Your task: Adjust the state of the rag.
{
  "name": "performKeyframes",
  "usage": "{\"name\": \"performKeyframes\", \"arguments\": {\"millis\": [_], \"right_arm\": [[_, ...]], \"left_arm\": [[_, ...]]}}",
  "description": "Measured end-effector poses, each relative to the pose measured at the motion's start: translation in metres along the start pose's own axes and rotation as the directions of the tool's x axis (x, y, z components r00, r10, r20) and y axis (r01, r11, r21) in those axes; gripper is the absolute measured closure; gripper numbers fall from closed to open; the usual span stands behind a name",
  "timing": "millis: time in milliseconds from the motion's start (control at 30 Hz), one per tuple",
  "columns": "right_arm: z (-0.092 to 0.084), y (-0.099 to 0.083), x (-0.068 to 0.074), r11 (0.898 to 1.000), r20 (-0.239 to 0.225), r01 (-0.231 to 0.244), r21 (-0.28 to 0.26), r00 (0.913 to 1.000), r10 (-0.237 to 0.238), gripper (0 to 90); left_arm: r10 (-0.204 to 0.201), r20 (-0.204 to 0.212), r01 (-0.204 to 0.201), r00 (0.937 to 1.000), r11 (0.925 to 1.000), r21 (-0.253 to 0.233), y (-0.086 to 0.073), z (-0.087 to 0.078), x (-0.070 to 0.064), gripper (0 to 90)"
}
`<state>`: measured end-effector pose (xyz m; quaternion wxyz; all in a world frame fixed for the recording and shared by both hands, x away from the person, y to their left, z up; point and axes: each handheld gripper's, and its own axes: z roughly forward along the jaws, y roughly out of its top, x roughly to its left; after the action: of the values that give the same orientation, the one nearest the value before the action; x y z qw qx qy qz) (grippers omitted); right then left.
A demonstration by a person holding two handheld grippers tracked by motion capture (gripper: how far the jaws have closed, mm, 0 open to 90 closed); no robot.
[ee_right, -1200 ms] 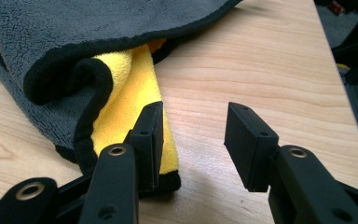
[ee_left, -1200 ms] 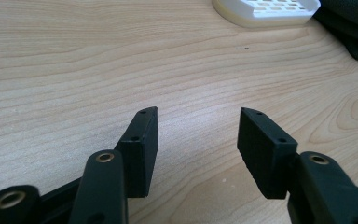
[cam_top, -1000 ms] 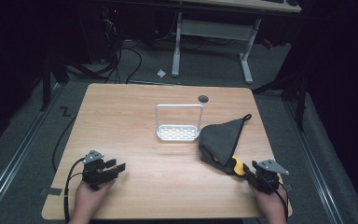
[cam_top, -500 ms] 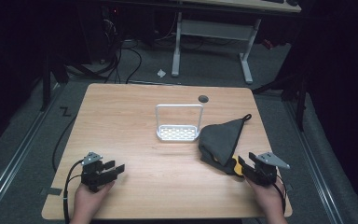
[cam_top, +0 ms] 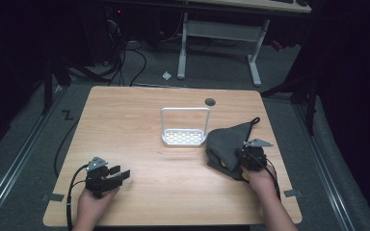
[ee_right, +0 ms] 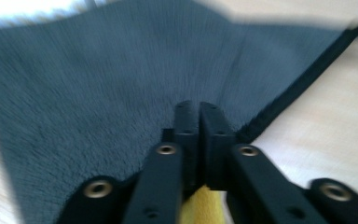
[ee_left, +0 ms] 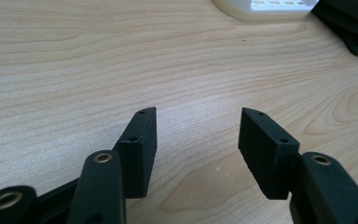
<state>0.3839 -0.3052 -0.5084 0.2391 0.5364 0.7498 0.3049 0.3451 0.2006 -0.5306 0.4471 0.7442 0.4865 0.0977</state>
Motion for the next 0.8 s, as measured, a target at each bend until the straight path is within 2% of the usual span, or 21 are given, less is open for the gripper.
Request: {"name": "performKeyframes", "arguments": {"millis": [100, 233, 367, 500, 667, 800], "right_arm": [[0.003, -0.005, 0.001, 1.0, -0.002, 0.004, 0.015, 1.0, -0.004, 90.0], [-0.003, -0.011, 0.009, 0.999, -0.026, 0.03, 0.017, 0.9992, -0.03, 90.0], [-0.014, -0.023, 0.023, 0.998, -0.06, 0.06, -0.004, 0.9964, -0.06, 90.0], [-0.023, -0.033, 0.037, 0.998, -0.106, 0.066, -0.017, 0.9921, -0.068, 90.0], [-0.029, -0.04, 0.055, 0.996, -0.145, 0.083, -0.024, 0.9857, -0.086, 90.0], [-0.033, -0.043, 0.072, 0.992, -0.169, 0.12, -0.026, 0.9779, -0.123, 89.7]], "left_arm": [[0.001, 0.001, -0.001, 1.0, 1.0, -0.001, 0.0, -0.001, -0.001, 47.1], [0.008, 0.006, -0.008, 0.9999, 1.0, -0.001, 0.0, 0.0, -0.003, 47.0], [0.026, 0.014, -0.026, 0.9996, 0.9997, 0.002, 0.001, 0.002, -0.009, 46.8], [0.048, 0.023, -0.049, 0.9986, 0.9987, 0.015, 0.001, 0.005, -0.016, 46.8], [0.074, 0.04, -0.075, 0.9965, 0.9969, 0.025, 0.001, 0.01, -0.025, 46.8], [0.093, 0.058, -0.095, 0.994, 0.995, 0.031, 0.001, 0.012, -0.033, 46.7]]}}
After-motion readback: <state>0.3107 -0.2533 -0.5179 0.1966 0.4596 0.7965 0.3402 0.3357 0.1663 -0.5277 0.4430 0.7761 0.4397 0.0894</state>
